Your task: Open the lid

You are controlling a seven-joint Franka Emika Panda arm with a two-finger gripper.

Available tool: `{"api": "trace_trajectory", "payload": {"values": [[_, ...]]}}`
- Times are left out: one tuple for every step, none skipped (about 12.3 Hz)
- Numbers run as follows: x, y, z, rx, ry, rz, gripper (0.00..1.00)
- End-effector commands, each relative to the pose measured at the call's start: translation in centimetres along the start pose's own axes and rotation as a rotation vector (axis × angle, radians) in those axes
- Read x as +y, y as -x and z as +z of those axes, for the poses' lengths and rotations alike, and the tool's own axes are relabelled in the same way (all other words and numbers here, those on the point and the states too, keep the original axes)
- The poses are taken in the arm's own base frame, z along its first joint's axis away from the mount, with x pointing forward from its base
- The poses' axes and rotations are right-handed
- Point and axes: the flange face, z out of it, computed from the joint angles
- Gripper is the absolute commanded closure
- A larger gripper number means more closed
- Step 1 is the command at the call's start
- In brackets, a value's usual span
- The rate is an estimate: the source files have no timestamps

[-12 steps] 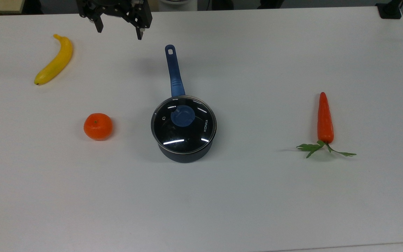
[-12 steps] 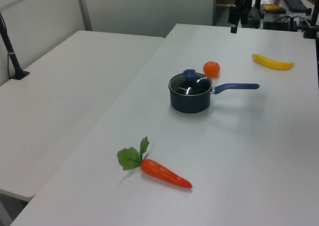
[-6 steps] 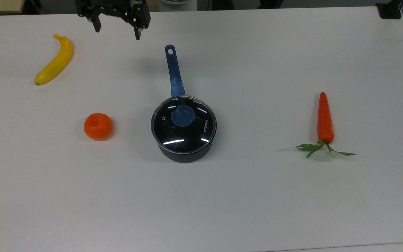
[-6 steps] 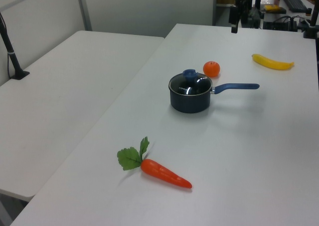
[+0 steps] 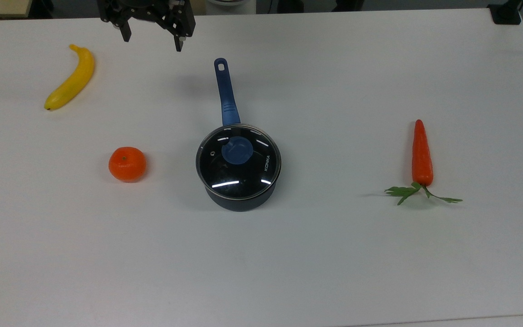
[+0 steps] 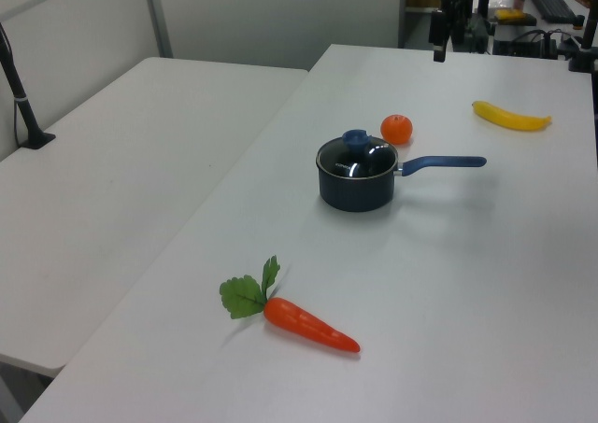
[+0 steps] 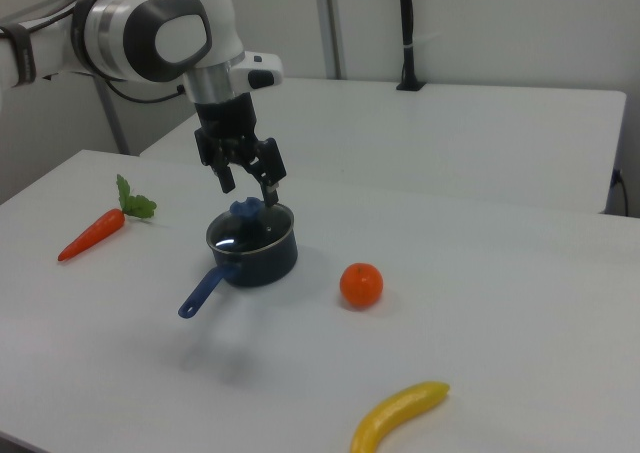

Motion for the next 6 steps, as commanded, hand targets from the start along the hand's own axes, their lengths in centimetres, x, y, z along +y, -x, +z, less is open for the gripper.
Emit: {"api": "trace_trajectory", "payload": {"values": [[0.2, 0.4, -0.6, 0.014, 0.015, -0.010, 0.00], [0.3, 0.3, -0.6, 0.014, 0.016, -0.008, 0.00], [0.4, 0.3, -0.7, 0.018, 0.014, -0.006, 0.00], [0.4, 0.3, -0.9, 0.021, 0.012, 0.003, 0.00], [0.8, 0.2, -1.8, 0.034, 0.010, 0.009, 0.00], [0.6, 0.0, -1.8, 0.039, 0.010, 0.012, 0.00]]}}
